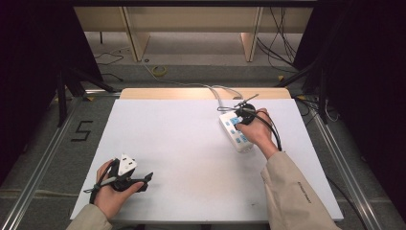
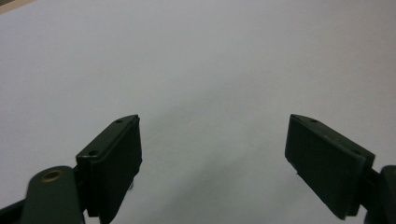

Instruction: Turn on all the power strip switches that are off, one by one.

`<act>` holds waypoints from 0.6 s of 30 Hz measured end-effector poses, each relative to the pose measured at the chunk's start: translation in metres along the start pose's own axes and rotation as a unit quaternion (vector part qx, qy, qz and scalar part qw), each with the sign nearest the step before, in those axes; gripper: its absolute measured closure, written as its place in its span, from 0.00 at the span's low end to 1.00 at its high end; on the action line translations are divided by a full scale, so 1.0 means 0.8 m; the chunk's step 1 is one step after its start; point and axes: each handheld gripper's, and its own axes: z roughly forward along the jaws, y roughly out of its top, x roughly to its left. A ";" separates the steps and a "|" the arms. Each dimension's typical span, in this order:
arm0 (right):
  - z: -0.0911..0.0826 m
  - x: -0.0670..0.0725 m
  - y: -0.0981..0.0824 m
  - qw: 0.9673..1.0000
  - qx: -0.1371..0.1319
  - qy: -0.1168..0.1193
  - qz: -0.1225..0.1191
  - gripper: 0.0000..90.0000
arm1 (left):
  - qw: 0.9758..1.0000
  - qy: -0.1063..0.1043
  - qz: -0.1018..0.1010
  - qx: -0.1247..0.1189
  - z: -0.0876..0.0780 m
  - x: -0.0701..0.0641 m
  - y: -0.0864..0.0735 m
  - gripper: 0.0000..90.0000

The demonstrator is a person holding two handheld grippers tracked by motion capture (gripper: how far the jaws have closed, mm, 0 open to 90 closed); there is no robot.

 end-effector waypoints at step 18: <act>-0.014 0.005 -0.007 1.000 0.012 0.001 0.003 1.00 | 1.000 0.001 0.001 -0.002 -0.001 0.000 0.000 0.21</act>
